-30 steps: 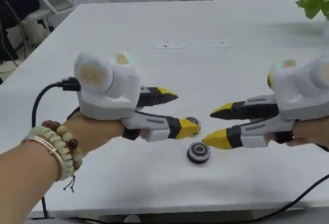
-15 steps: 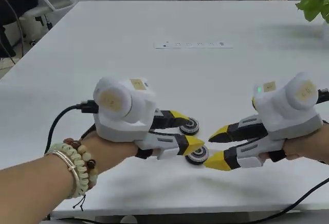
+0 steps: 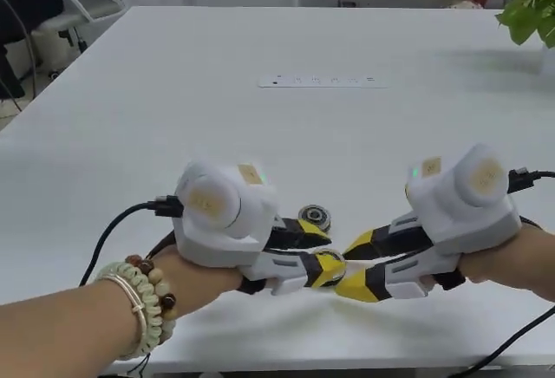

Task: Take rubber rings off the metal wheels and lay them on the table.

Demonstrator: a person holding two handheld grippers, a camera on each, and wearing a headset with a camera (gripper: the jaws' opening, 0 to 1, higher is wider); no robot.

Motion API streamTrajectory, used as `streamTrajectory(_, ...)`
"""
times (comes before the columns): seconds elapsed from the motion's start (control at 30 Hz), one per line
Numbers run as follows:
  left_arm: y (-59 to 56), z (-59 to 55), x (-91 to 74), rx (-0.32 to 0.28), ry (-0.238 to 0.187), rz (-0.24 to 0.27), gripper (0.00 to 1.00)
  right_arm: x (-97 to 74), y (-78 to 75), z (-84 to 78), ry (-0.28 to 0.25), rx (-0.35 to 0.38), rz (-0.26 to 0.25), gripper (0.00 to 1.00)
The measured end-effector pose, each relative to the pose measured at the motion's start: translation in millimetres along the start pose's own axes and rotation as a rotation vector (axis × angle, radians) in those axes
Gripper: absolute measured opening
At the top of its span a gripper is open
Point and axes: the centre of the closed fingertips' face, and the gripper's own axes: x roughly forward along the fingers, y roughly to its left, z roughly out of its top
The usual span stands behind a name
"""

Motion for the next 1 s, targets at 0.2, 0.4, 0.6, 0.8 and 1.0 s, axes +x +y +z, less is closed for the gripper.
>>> streamTrajectory(0.2,10.1,-2.5,-1.3,-0.025,0.006,0.039,0.20,1.1,-1.9,2.7,-0.006,0.006,-0.009,0.24)
streamTrajectory(0.4,6.4,-8.3,-0.6,-0.010,0.030,0.024,0.19,2.1,-3.0,2.7,-0.006,0.014,-0.015,0.23)
streamTrajectory(0.6,5.8,-10.7,1.1,-0.005,0.048,0.019,0.15,2.3,-2.7,1.5,-0.001,0.027,-0.016,0.24)
streamTrajectory(0.8,4.7,-11.1,0.6,0.015,0.049,0.018,0.14,2.4,-3.2,1.9,-0.005,0.017,-0.021,0.22)
streamTrajectory(1.0,4.8,-11.1,0.7,0.018,0.045,0.017,0.14,1.3,-1.7,1.9,-0.005,-0.005,-0.015,0.21)
